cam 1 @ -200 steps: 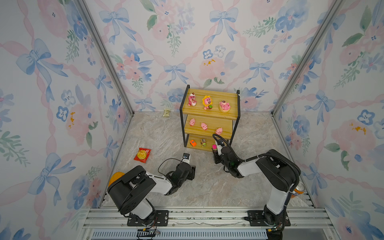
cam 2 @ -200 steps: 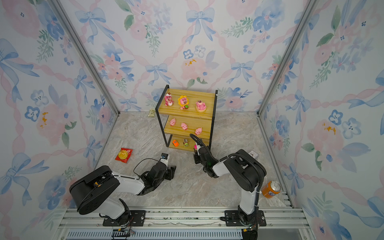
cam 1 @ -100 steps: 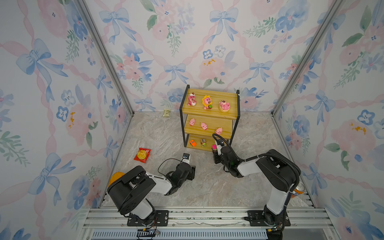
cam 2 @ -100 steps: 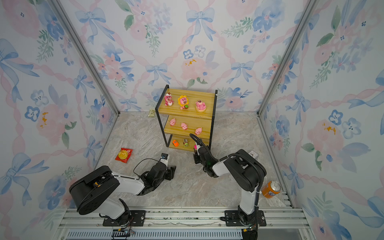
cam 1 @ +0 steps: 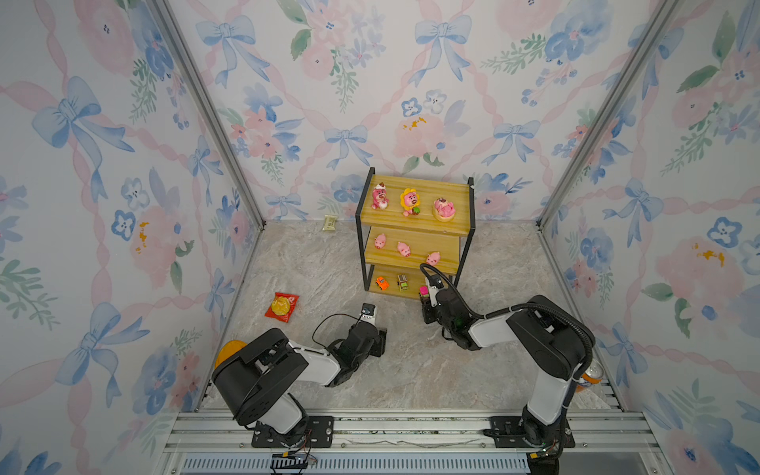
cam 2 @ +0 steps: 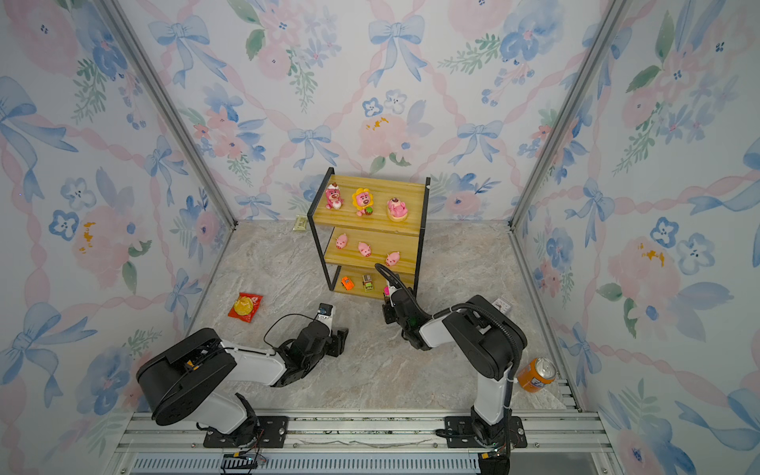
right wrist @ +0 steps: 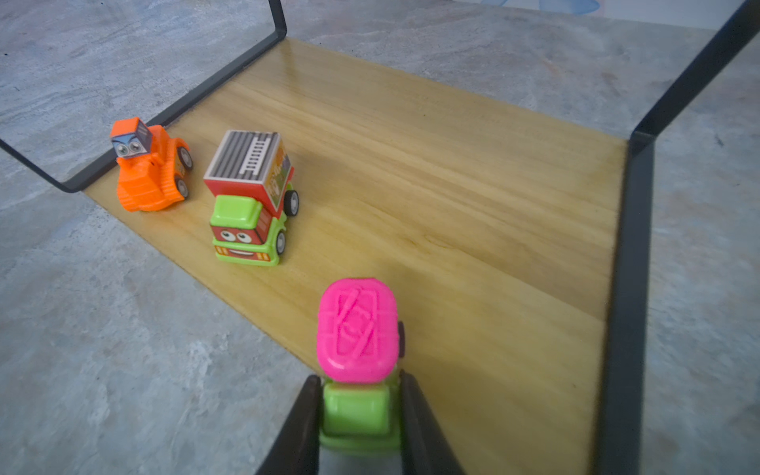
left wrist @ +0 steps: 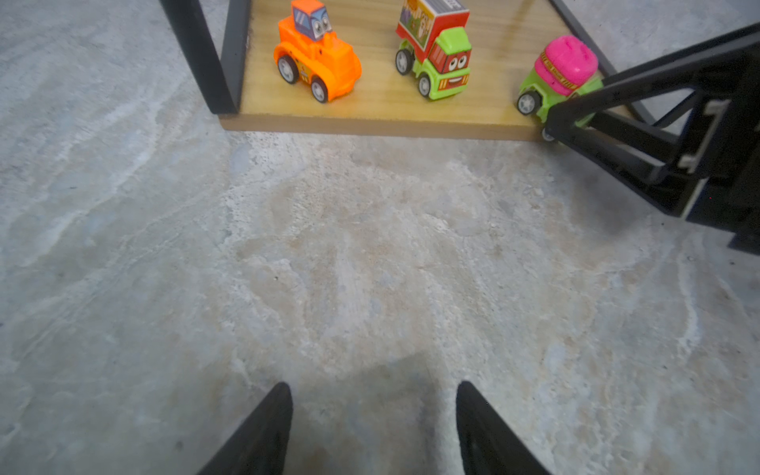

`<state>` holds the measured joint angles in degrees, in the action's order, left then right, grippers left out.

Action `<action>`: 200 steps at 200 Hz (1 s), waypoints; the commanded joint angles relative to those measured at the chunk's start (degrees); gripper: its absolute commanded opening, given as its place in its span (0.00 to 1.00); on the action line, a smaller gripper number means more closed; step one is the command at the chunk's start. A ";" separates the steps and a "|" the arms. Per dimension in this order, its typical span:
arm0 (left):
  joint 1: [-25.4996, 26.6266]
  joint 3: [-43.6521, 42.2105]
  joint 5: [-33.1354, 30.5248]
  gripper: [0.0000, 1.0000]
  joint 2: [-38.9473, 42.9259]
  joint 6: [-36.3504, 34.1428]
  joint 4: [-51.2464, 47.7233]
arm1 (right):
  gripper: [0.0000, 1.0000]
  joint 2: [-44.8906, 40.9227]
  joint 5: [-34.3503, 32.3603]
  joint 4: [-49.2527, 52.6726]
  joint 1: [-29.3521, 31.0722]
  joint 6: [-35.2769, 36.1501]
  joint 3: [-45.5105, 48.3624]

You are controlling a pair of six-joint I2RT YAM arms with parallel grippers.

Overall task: Place and organize the plastic toys onto the shelf
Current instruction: 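Carry the truck onto the bottom shelf board beside the striped-roof truck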

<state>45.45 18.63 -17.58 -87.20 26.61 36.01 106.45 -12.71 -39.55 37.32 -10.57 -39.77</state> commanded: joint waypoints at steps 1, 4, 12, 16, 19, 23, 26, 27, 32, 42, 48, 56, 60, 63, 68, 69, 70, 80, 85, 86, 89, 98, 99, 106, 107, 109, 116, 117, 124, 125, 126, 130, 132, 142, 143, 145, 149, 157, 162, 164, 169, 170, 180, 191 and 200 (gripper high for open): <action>0.16 -0.62 -0.65 0.65 0.81 -0.33 -1.29 | 0.19 1.91 0.41 6.15 -0.41 -3.27 -2.04; 0.16 -0.62 -0.65 0.65 0.82 -0.34 -1.28 | 0.19 1.87 0.33 6.40 -0.41 -3.31 -2.18; 0.16 -0.63 -0.65 0.65 0.84 -0.33 -1.29 | 0.19 1.82 0.04 7.01 -0.41 -3.55 -2.39; 0.16 -0.62 -0.61 0.65 0.80 -0.36 -1.29 | 0.19 1.82 -0.17 7.34 -0.36 -3.70 -2.49; 0.16 -0.62 -0.61 0.65 0.80 -0.38 -1.28 | 0.19 1.81 -0.21 7.50 -0.40 -3.75 -2.57; 0.19 -0.62 -0.63 0.65 0.81 -0.33 -1.29 | 0.19 1.82 -0.21 7.47 -0.43 -3.82 -2.52; 0.17 -0.66 -0.61 0.65 0.81 -0.38 -1.29 | 0.19 1.83 -0.17 7.27 -0.41 -3.91 -2.38; 0.17 -0.68 -0.65 0.65 0.81 -0.35 -1.29 | 0.19 1.83 -0.14 7.24 -0.41 -3.92 -2.40; 0.16 -0.73 -0.67 0.65 0.80 -0.33 -1.29 | 0.19 1.87 0.00 7.14 -0.41 -4.02 -2.41; 0.16 -0.71 -0.61 0.65 0.78 -0.34 -1.29 | 0.19 2.13 0.16 7.42 -0.41 -4.10 -2.59; 0.16 -0.62 -0.63 0.65 0.78 -0.34 -1.29 | 0.19 2.18 0.27 7.31 -0.45 -4.17 -2.59; 0.17 -0.62 -0.61 0.65 0.64 -0.36 -1.28 | 0.19 2.26 0.37 7.03 -0.41 -4.20 -2.51; 0.16 -0.62 -0.65 0.65 0.63 -0.36 -1.30 | 0.19 2.30 0.36 6.94 -0.42 -4.18 -2.39; 0.16 -0.63 -0.64 0.65 0.65 -0.39 -1.29 | 0.19 2.29 0.41 6.82 -0.41 -4.15 -2.35; 0.16 -0.64 -0.64 0.65 0.67 -0.42 -1.28 | 0.19 2.35 0.34 6.70 -0.41 -4.20 -2.41; 0.16 -0.67 -0.63 0.65 0.65 -0.42 -1.29 | 0.19 2.35 0.28 6.73 -0.41 -4.20 -2.37; 0.16 -0.69 -0.62 0.65 0.68 -0.42 -1.29 | 0.18 2.31 0.30 6.75 -0.41 -4.20 -2.35; 0.16 -0.65 -0.66 0.65 0.65 -0.44 -1.29 | 0.18 2.18 0.32 6.24 -0.41 -4.19 -2.18; 0.16 -0.67 -0.69 0.64 0.63 -0.42 -1.28 | 0.18 2.19 0.31 6.04 -0.41 -4.27 -2.07; 0.16 -0.69 -0.69 0.65 0.63 -0.42 -1.29 | 0.18 2.19 0.31 6.05 -0.41 -4.28 -2.07; 0.15 -0.69 -0.74 0.65 0.67 -0.42 -1.28 | 0.18 2.11 0.32 6.11 -0.41 -4.28 -2.07; 0.16 -0.64 -0.74 0.65 0.61 -0.43 -1.31 | 0.18 1.94 0.34 5.92 -0.49 -4.29 -2.06; 0.16 -0.63 -0.72 0.65 0.58 -0.42 -1.30 | 0.18 1.97 0.33 5.90 -0.49 -4.29 -2.07; 0.16 -0.62 -0.70 0.65 0.54 -0.42 -1.29 | 0.19 1.94 0.35 5.88 -0.51 -4.29 -2.14; 0.16 -0.62 -0.70 0.65 0.54 -0.42 -1.29 | 0.19 1.93 0.38 5.89 -0.50 -4.33 -2.15; 0.16 -0.62 -0.72 0.64 0.54 -0.42 -1.25 | 0.19 1.92 0.33 5.95 -0.52 -4.36 -2.15; 0.16 -0.54 -0.72 0.65 0.56 -0.44 -1.27 | 0.18 1.91 0.41 5.92 -0.53 -4.46 -2.20; 0.16 -0.54 -0.71 0.65 0.55 -0.43 -1.28 | 0.18 1.91 0.41 5.90 -0.51 -4.50 -2.18; 0.16 -0.53 -0.70 0.65 0.62 -0.42 -1.29 | 0.18 1.83 0.41 5.87 -0.49 -4.71 -2.16; 0.16 -0.53 -0.74 0.65 0.58 -0.42 -1.29 | 0.18 1.83 0.41 5.83 -0.49 -4.81 -2.16; 0.16 -0.53 -0.72 0.65 0.56 -0.42 -1.25 | 0.19 1.83 0.36 5.82 -0.54 -4.85 -2.16; 0.16 -0.53 -0.70 0.65 0.62 -0.45 -1.29 | 0.19 1.82 0.32 5.81 -0.50 -4.97 -2.13; 0.12 -0.53 -0.72 0.65 0.62 -0.47 -1.29 | 0.19 1.78 0.32 5.82 -0.50 -5.12 -2.17; 0.15 -0.61 -0.70 0.65 0.63 -0.42 -1.28 | 0.18 1.61 0.23 5.90 -0.50 -6.03 -2.24; 0.16 -0.61 -0.70 0.65 0.63 -0.42 -1.29 | 0.18 1.59 0.23 5.89 -0.50 -6.13 -2.24; 0.16 -0.61 -0.70 0.65 0.76 -0.42 -1.29 | 0.18 1.63 0.30 5.96 -0.50 -6.31 -2.31; 0.16 -0.62 -0.70 0.65 0.77 -0.42 -1.29 | 0.18 1.57 0.48 6.12 -0.49 -6.64 -2.36; 0.16 -0.70 -0.70 0.65 0.72 -0.42 -1.29 | 0.18 1.63 0.58 6.38 -0.49 -7.19 -2.72; 0.16 -0.70 -0.70 0.65 0.84 -0.42 -1.29 | 0.19 1.60 0.58 6.51 -0.49 -7.76 -2.89; 0.16 -0.70 -0.70 0.65 0.85 -0.42 -1.29 | 0.19 1.66 0.58 6.64 -0.49 -7.97 -2.91; 0.15 -0.79 -0.71 0.65 0.80 -0.34 -1.25 | 0.18 1.73 0.58 6.60 -0.49 -8.46 -2.99; 0.16 -0.84 -0.70 0.65 0.85 -0.33 -1.27 | 0.18 1.73 0.54 6.55 -0.49 -8.53 -3.01; 0.17 -0.79 -0.70 0.65 0.93 -0.33 -1.29 | 0.19 1.82 0.51 6.30 -0.41 -9.15 -2.99; 0.16 -0.88 -0.79 0.65 0.94 -0.38 -1.29 | 0.18 1.91 0.00 6.27 -0.38 -9.67 -3.09; 0.16 -0.97 -0.79 0.65 1.02 -0.33 -1.23 | 0.18 2.09 -0.24 6.15 -0.32 -9.95 -3.09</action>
<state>45.45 18.63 -17.61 -87.15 26.61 35.90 106.63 -13.17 -36.45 37.28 -16.05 -41.67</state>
